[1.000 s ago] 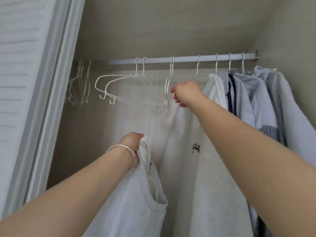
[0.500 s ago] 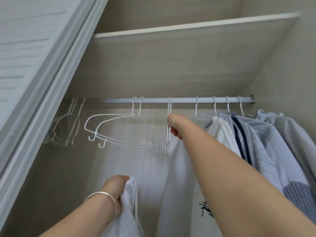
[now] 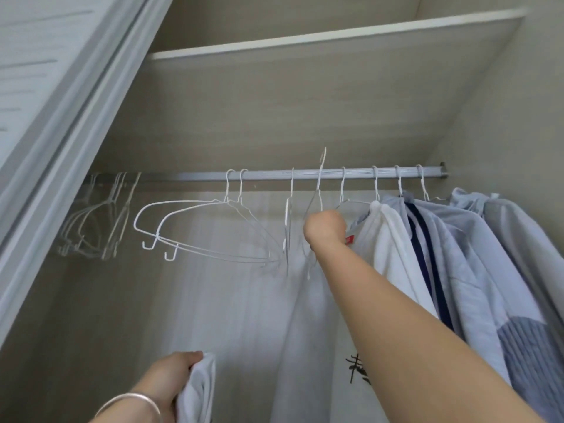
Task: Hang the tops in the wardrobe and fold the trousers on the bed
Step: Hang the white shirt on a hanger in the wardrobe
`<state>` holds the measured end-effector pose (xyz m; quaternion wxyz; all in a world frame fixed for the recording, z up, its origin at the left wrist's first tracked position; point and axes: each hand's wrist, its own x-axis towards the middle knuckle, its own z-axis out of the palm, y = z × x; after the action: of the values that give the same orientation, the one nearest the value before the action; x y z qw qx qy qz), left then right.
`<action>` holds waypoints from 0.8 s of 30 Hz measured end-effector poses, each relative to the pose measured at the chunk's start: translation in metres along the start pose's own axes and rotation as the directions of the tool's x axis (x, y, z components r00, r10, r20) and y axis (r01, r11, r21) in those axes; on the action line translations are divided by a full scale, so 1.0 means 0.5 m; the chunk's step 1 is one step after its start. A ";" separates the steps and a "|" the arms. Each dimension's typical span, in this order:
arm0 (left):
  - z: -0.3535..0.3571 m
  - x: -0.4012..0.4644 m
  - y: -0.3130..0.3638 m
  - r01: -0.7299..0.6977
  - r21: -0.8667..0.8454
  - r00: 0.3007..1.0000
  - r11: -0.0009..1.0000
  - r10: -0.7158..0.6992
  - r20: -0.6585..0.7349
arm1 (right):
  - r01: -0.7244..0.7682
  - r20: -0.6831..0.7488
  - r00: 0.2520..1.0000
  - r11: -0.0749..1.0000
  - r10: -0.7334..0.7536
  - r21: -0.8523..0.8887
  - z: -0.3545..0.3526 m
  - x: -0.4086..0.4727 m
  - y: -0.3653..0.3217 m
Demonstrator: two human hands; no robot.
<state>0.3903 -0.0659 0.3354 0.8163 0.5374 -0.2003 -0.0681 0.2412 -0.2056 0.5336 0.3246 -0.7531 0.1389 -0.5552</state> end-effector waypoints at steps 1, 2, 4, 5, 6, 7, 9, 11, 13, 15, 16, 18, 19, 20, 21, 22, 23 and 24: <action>-0.007 -0.002 -0.010 0.000 0.021 0.999 1.000 0.000 -0.040 | -0.004 -0.031 1.000 1.000 0.005 0.019 -0.004 -0.020 0.014; -0.014 -0.006 -0.021 -0.004 0.040 0.997 0.999 0.006 -0.071 | 0.002 -0.068 0.998 1.000 0.000 0.026 -0.006 -0.041 0.032; -0.022 -0.024 -0.042 0.017 0.053 0.996 0.998 -0.012 -0.090 | 0.023 -0.127 0.992 0.999 -0.018 0.032 -0.007 -0.088 0.082; -0.024 -0.038 -0.055 0.038 0.048 0.996 0.998 -0.034 -0.083 | 0.035 -0.142 0.990 0.998 -0.028 0.044 -0.008 -0.118 0.105; -0.027 -0.048 -0.073 0.062 0.039 0.995 0.997 -0.059 -0.079 | 0.049 -0.148 0.988 0.997 -0.041 0.051 -0.010 -0.149 0.126; -0.029 -0.061 -0.090 0.086 0.029 0.994 0.996 -0.084 -0.076 | 0.071 -0.151 0.987 0.996 -0.063 0.047 -0.013 -0.184 0.141; -0.029 -0.089 -0.124 0.131 0.024 0.989 0.991 -0.129 -0.068 | 0.109 -0.157 0.982 0.993 -0.102 0.039 -0.021 -0.246 0.167; -0.035 -0.113 -0.155 0.163 0.014 0.985 0.986 -0.162 -0.055 | 0.082 -0.139 0.988 0.989 -0.064 0.127 -0.035 -0.305 0.195; -0.048 -0.136 -0.182 0.209 -0.016 0.977 0.978 -0.209 -0.047 | 0.041 -0.082 0.996 0.972 -0.023 0.229 -0.050 -0.379 0.228; -0.065 -0.151 -0.209 0.256 -0.037 0.966 0.966 -0.258 -0.035 | 0.003 -0.039 0.999 0.919 0.014 0.394 -0.071 -0.472 0.262; -0.076 -0.162 -0.219 0.277 -0.049 0.959 0.960 -0.279 -0.041 | -0.043 -0.028 0.997 0.865 0.065 0.500 -0.082 -0.517 0.278; -0.103 -0.184 -0.238 0.315 -0.078 0.947 0.946 -0.319 -0.035 | -0.219 0.245 0.968 0.649 0.052 0.729 -0.110 -0.588 0.318; -0.114 -0.202 -0.246 0.336 -0.089 0.941 0.938 -0.339 -0.010 | -0.363 0.445 0.890 0.439 -0.096 0.822 -0.120 -0.608 0.327; -0.127 -0.217 -0.259 0.344 -0.086 0.939 0.935 -0.341 0.040 | -0.481 0.545 0.831 0.345 -0.115 0.806 -0.139 -0.615 0.341; -0.134 -0.241 -0.266 0.345 -0.102 0.938 0.933 -0.339 0.073 | -0.590 0.644 0.764 0.375 -0.026 0.715 -0.146 -0.645 0.379; -0.139 -0.270 -0.266 0.351 -0.151 0.936 0.924 -0.341 0.089 | -0.708 0.737 0.676 0.250 -0.034 0.661 -0.140 -0.691 0.426; -0.139 -0.306 -0.260 0.336 -0.183 0.942 0.924 -0.326 0.085 | -0.762 0.773 0.628 0.132 -0.092 0.634 -0.134 -0.715 0.461; -0.140 -0.339 -0.254 0.296 -0.164 0.954 0.941 -0.283 0.097 | -0.811 0.817 0.574 0.104 -0.056 0.576 -0.132 -0.747 0.486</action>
<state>0.2769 -0.0036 0.1535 0.8341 0.4838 -0.1416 -0.2241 0.0878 -0.1974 0.1100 0.8763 -0.4531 -0.1429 -0.0801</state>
